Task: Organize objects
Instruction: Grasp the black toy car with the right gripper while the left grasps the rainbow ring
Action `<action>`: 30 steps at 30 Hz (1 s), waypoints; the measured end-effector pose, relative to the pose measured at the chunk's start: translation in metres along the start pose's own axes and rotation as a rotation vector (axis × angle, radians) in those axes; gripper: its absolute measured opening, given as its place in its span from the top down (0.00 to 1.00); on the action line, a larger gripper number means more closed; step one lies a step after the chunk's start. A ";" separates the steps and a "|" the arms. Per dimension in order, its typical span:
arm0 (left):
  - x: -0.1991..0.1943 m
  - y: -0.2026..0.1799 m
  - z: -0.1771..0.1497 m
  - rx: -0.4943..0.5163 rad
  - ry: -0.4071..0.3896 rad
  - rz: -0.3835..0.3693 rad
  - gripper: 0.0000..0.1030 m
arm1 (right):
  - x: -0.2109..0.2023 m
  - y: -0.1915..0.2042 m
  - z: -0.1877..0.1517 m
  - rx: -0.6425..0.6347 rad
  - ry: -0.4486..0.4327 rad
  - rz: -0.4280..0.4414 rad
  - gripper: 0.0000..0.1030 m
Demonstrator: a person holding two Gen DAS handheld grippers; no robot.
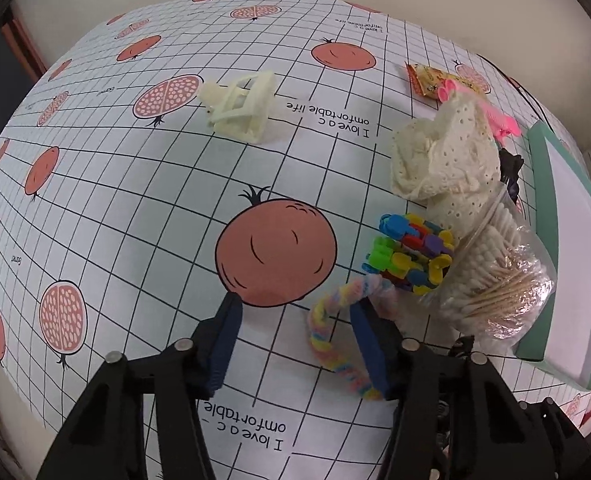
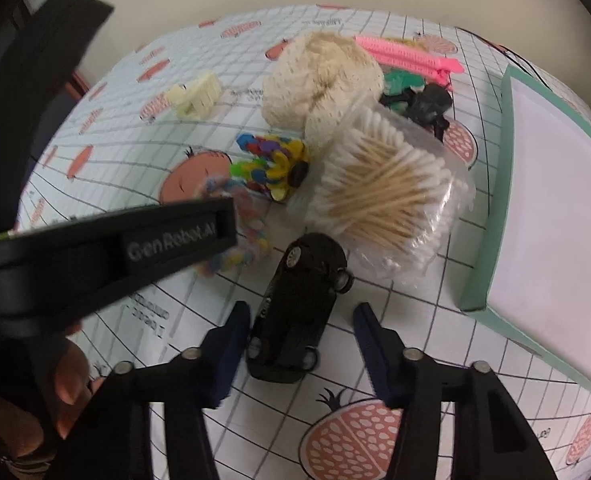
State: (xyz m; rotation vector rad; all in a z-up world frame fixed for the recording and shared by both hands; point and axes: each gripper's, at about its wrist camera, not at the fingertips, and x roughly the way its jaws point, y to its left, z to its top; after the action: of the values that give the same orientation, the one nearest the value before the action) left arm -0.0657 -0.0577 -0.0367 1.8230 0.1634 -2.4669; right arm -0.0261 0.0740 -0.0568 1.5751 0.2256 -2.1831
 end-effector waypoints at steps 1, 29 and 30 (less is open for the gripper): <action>0.001 0.000 0.000 -0.001 0.003 -0.002 0.47 | 0.000 0.000 0.000 -0.010 0.001 -0.001 0.50; -0.003 0.005 -0.013 0.020 -0.016 -0.042 0.92 | -0.014 -0.028 -0.012 0.025 0.036 0.046 0.69; -0.005 0.006 -0.014 0.018 -0.023 -0.040 0.92 | -0.016 -0.029 -0.013 0.028 0.033 0.051 0.69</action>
State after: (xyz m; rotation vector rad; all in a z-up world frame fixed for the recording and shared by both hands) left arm -0.0504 -0.0622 -0.0361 1.8158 0.1791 -2.5230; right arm -0.0233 0.1085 -0.0499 1.6153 0.1644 -2.1318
